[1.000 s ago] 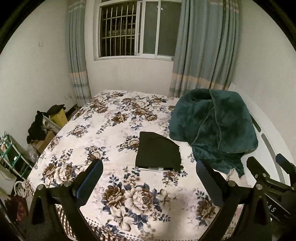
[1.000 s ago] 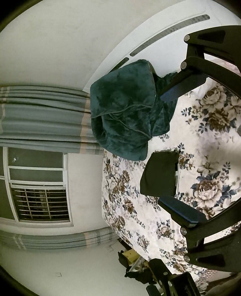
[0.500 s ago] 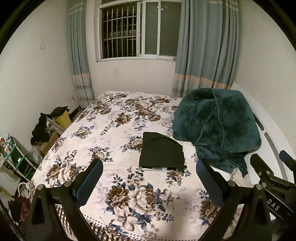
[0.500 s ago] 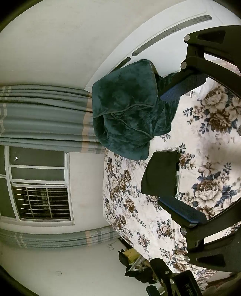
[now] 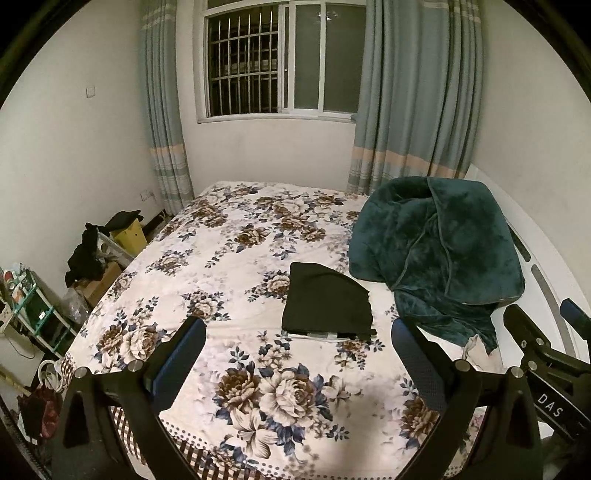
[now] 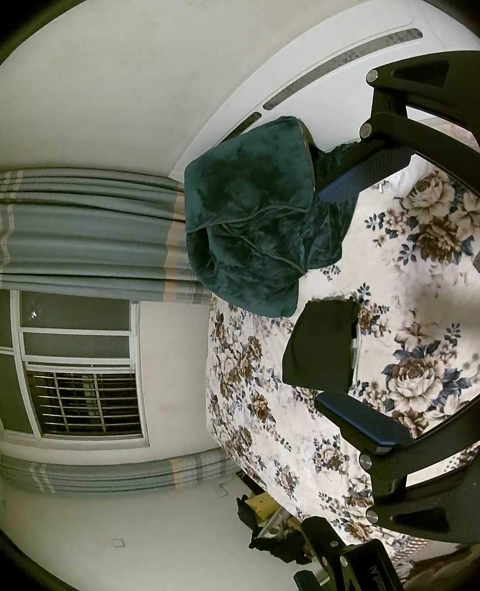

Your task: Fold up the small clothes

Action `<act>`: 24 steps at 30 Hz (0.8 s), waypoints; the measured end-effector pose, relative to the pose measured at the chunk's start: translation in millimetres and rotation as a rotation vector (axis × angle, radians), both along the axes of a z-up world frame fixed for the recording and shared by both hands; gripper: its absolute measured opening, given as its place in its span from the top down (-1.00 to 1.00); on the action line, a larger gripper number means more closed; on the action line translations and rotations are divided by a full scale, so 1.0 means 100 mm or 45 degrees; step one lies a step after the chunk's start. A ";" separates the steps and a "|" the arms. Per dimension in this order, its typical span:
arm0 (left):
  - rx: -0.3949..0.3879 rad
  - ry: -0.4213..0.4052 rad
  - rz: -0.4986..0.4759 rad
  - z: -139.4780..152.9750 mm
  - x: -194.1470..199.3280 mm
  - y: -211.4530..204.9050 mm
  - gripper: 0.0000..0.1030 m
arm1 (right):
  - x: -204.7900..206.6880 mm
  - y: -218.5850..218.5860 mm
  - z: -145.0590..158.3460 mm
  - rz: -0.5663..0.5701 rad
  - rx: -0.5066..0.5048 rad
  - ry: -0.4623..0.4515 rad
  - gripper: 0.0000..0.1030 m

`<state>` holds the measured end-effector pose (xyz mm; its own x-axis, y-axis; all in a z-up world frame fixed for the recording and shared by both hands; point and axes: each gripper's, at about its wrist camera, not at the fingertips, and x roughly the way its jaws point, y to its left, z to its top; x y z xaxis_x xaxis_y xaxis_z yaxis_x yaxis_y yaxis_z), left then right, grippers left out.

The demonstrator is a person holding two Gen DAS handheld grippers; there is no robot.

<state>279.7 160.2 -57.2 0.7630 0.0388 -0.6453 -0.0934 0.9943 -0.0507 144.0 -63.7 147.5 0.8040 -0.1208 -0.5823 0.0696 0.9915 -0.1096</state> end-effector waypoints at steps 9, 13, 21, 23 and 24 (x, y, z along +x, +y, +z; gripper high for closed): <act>0.001 0.000 0.000 0.00 0.00 0.00 -1.00 | 0.05 0.02 0.02 0.010 0.004 -0.001 -1.00; 0.003 -0.003 0.004 0.01 -0.02 0.01 -1.00 | 0.08 0.04 0.04 0.014 0.004 -0.003 -1.00; 0.006 -0.002 0.006 0.02 -0.02 0.02 -1.00 | 0.12 0.10 0.06 0.018 0.003 -0.004 -1.00; 0.006 -0.003 0.005 0.01 -0.02 0.01 -1.00 | 0.12 0.11 0.06 0.015 0.003 -0.005 -1.00; 0.005 -0.003 0.007 0.01 -0.02 0.02 -1.00 | 0.10 0.11 0.06 0.014 0.004 -0.005 -1.00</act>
